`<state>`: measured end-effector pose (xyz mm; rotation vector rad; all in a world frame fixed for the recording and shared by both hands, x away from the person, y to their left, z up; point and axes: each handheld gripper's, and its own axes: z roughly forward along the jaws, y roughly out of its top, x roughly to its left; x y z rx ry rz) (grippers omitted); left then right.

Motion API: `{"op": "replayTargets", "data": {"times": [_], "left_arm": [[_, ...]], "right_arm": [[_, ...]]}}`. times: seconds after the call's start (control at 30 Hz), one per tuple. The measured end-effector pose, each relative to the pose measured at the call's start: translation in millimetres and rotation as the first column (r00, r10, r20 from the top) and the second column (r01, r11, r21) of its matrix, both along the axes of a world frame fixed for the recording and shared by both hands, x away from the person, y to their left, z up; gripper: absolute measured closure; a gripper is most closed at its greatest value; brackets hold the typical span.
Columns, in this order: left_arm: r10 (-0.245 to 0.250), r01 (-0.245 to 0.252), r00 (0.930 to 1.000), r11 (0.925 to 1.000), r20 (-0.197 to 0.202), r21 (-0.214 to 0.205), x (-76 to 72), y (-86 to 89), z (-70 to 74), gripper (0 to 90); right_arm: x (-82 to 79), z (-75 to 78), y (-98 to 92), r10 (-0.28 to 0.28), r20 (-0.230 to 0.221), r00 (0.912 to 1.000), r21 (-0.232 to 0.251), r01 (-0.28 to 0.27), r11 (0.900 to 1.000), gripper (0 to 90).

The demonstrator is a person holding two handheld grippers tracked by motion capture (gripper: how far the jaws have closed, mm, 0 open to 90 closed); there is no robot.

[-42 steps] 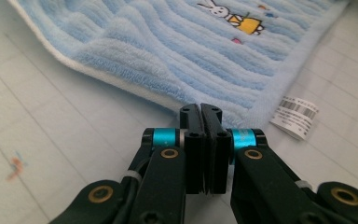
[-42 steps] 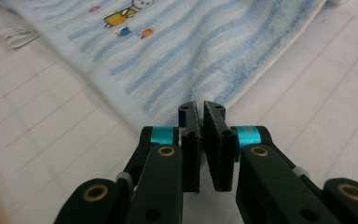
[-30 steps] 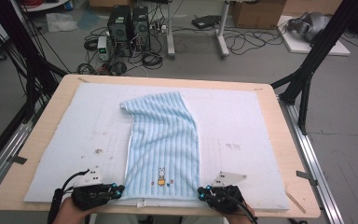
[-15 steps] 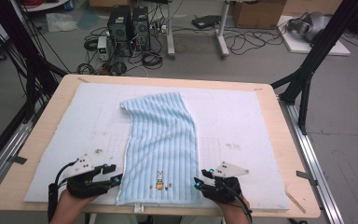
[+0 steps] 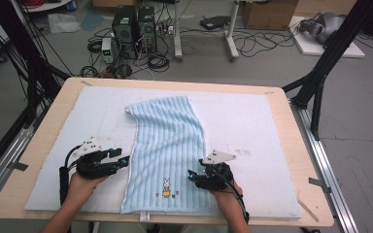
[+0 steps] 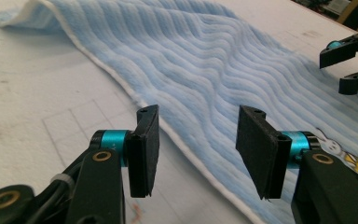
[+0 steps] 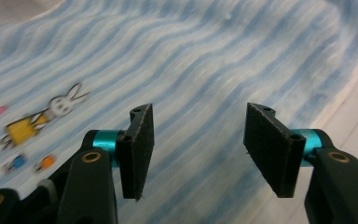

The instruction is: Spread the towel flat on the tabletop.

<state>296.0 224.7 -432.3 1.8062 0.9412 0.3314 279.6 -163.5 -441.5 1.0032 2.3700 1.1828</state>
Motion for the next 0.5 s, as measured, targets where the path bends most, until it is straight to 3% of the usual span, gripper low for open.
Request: {"op": "replayTargets", "data": {"times": [0.13,0.17,0.2,0.27,0.33,0.5], "left_arm": [[0.008,-0.008,1.0000,1.0000,-0.005,-0.005,9.5,1.3,-0.5,49.0],[0.007,-0.007,1.0000,1.0000,-0.005,-0.002,12.6,1.6,-1.0,49.0],[0.011,-0.011,0.9999,0.9999,-0.007,-0.003,15.2,1.3,-1.6,49.0],[0.013,-0.013,0.9998,0.9999,-0.012,0.005,21.0,1.0,-4.1,49.0],[0.013,-0.013,0.9998,0.9999,-0.013,0.005,22.0,0.7,-5.1,49.1],[-0.001,0.001,1.0000,0.9998,-0.010,0.018,21.3,-0.6,-5.9,49.7]], "right_arm": [[13.6,-2.9,1.9,-0.003,-0.002,1.0000,-0.036,0.003,0.9993,40.9],[21.5,-7.2,3.8,0.009,-0.033,0.9994,-0.074,-0.012,0.9972,46.6],[24.1,-6.8,2.8,0.026,-0.043,0.9987,-0.058,-0.029,0.9979,52.0],[26.6,-3.6,1.8,0.057,-0.057,0.9968,-0.072,-0.061,0.9955,72.3],[27.5,-3.1,0.9,0.108,-0.070,0.9916,-0.062,-0.113,0.9917,83.4],[24.6,-2.5,-5.2,0.201,-0.116,0.9727,-0.027,-0.205,0.9783,84.0]]}}
